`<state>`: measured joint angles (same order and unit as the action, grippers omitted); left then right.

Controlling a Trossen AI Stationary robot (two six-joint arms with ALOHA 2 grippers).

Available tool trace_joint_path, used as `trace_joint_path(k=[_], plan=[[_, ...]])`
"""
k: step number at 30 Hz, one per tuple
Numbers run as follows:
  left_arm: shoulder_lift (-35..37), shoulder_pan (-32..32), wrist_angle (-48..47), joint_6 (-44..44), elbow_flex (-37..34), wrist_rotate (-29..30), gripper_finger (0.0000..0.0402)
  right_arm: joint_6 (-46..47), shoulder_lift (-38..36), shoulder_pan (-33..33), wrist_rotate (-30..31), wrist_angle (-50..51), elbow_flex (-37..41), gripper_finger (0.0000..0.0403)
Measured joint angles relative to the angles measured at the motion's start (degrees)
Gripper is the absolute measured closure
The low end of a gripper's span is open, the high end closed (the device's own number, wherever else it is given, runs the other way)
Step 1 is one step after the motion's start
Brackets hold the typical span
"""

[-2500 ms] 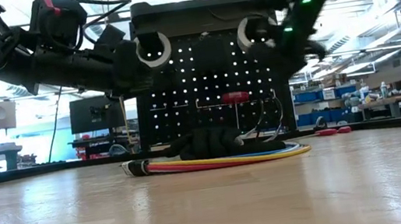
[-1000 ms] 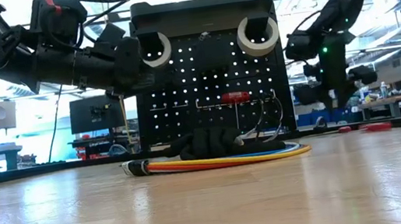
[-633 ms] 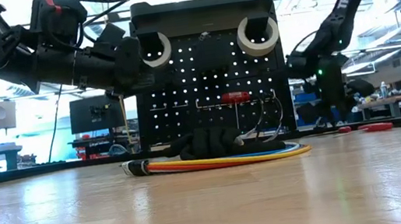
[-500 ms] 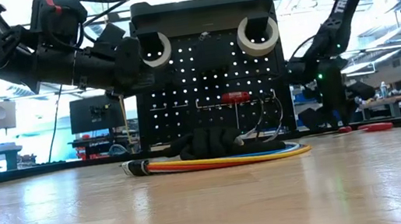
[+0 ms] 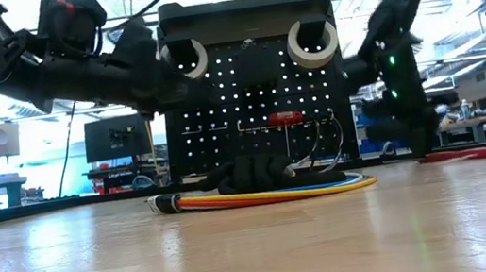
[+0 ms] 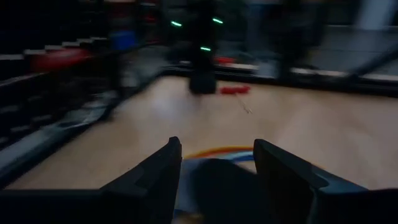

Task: Hang tools onto peg board
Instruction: Hang the red allen wrench on the peg board

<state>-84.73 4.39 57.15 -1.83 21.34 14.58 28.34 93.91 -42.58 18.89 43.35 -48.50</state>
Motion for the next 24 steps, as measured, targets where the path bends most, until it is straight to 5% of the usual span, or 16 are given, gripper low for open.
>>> trace_joint_path(k=[8, 15, 24], plan=[[-0.37, -2.03, -15.73, 2.04, 10.43, -4.02, 0.0195, 0.64, -9.14, 21.9, -3.39, 1.01, 0.29, 0.0302], [-7.26, -2.76, -16.3, -3.01, 17.61, -5.43, 0.0195, 19.04, -19.66, 35.27, 13.14, 5.72, 2.7, 0.0298], [-14.16, -8.81, -12.35, -7.31, 19.68, -5.3, 0.0195, 37.1, -16.35, 30.41, 14.48, -0.97, 16.56, 0.0298]])
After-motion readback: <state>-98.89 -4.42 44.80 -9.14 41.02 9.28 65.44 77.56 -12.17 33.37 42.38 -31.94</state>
